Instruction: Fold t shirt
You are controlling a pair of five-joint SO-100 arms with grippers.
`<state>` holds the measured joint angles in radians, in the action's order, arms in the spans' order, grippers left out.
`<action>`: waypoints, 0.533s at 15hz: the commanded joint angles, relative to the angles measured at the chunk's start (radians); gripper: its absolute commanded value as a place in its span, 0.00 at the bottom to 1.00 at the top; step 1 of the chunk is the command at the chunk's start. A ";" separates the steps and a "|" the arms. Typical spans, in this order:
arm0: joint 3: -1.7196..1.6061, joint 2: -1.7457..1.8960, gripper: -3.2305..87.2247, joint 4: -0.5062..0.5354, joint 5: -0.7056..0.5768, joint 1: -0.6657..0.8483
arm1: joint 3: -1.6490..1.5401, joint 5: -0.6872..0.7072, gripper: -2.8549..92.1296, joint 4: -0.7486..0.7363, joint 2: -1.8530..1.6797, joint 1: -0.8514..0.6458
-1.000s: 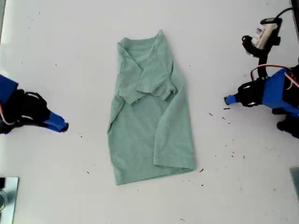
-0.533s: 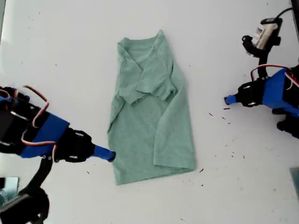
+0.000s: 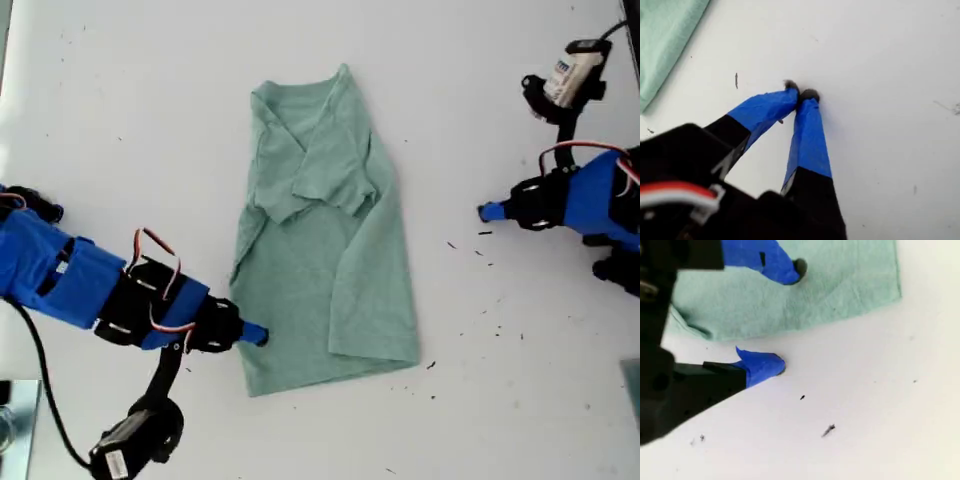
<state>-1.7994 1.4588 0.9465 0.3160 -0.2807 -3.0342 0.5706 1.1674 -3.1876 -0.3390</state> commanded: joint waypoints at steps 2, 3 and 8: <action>-0.023 -0.017 0.03 -0.071 0.029 0.043 | -0.009 0.014 0.06 0.003 -0.009 0.020; 0.000 -0.005 0.03 -0.018 0.043 0.043 | -0.009 0.015 0.06 0.003 -0.009 0.020; 0.310 0.221 0.03 0.500 0.061 0.081 | -0.011 0.015 0.06 0.003 -0.015 0.018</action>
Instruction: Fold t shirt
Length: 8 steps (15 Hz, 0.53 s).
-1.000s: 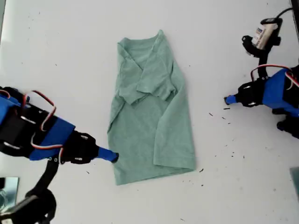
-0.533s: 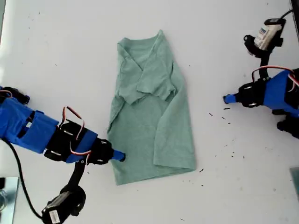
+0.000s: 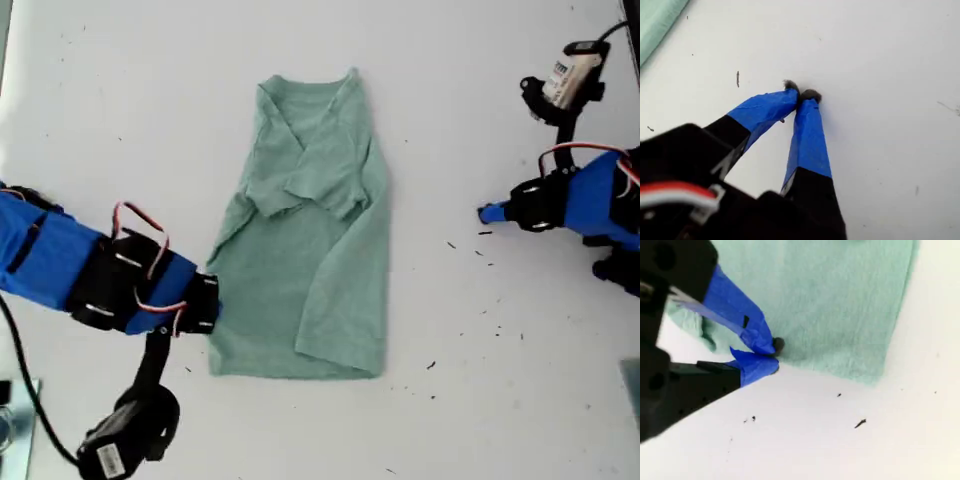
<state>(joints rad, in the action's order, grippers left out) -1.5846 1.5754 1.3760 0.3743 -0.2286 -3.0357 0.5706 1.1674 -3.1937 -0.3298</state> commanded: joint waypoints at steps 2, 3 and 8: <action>0.259 0.020 0.03 0.081 -0.075 0.055 | -0.009 0.012 0.06 0.005 -0.009 0.009; 0.379 -0.074 0.03 0.081 -0.114 0.057 | -0.009 0.012 0.06 0.005 -0.009 0.009; 0.696 -0.434 0.03 -0.202 -0.337 0.141 | -0.011 0.009 0.06 0.005 -0.009 0.006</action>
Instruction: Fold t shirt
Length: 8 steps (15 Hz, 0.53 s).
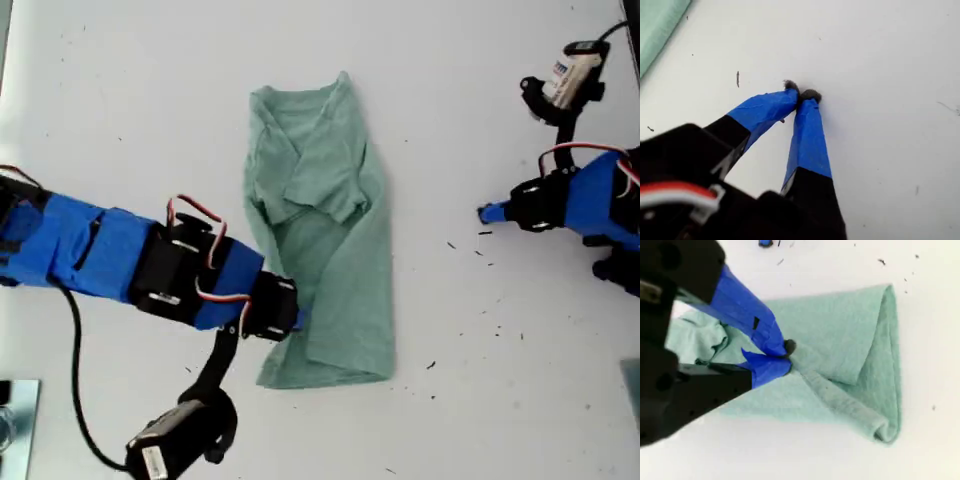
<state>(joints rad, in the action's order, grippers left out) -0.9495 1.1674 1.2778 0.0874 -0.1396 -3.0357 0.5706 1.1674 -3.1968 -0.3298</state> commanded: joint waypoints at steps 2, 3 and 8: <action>0.075 -0.195 0.12 -0.284 -0.101 0.091 | -0.011 0.009 0.06 0.005 -0.006 0.005; 0.081 -0.268 0.26 -0.351 -0.109 0.103 | -0.011 0.006 0.06 0.005 -0.006 0.005; 0.021 0.032 0.26 -0.216 -0.184 0.064 | -0.012 0.002 0.06 0.006 -0.006 0.006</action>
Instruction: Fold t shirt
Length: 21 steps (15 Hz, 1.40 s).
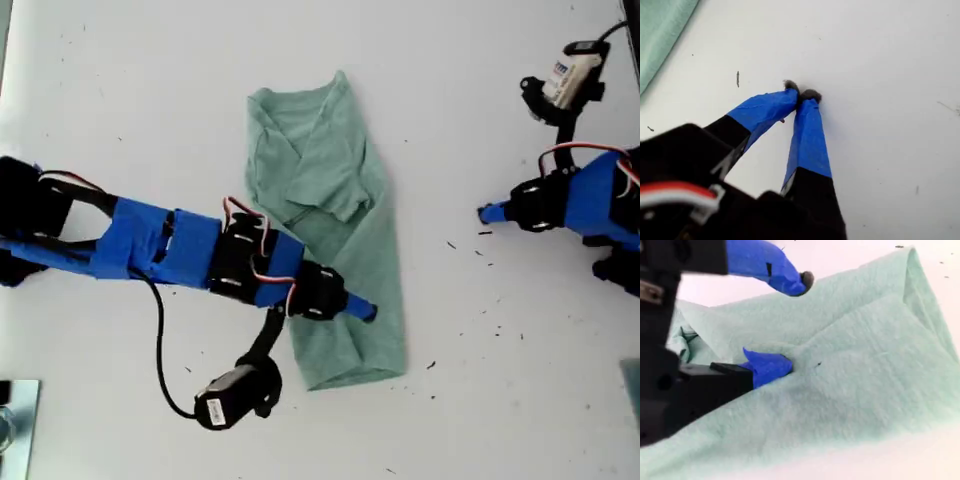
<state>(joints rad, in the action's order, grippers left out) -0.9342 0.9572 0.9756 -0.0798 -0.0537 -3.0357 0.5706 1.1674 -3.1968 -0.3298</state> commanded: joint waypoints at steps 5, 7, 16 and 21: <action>-1.144 1.175 0.07 0.002 0.118 0.086 | -0.012 -0.003 0.06 0.008 -0.006 0.002; -1.664 1.546 0.06 -0.097 0.190 0.141 | -0.012 -0.009 0.06 0.011 -0.006 0.002; -1.032 1.135 0.30 0.098 0.199 0.003 | 0.721 -0.206 0.36 0.187 0.529 0.236; -0.153 0.377 0.31 0.284 0.095 -0.089 | 1.322 -0.334 0.38 0.279 1.123 0.460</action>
<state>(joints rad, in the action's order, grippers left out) -1.2655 1.4266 1.2517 0.0291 -0.1166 -1.8607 0.2715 1.4373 -2.1844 0.0752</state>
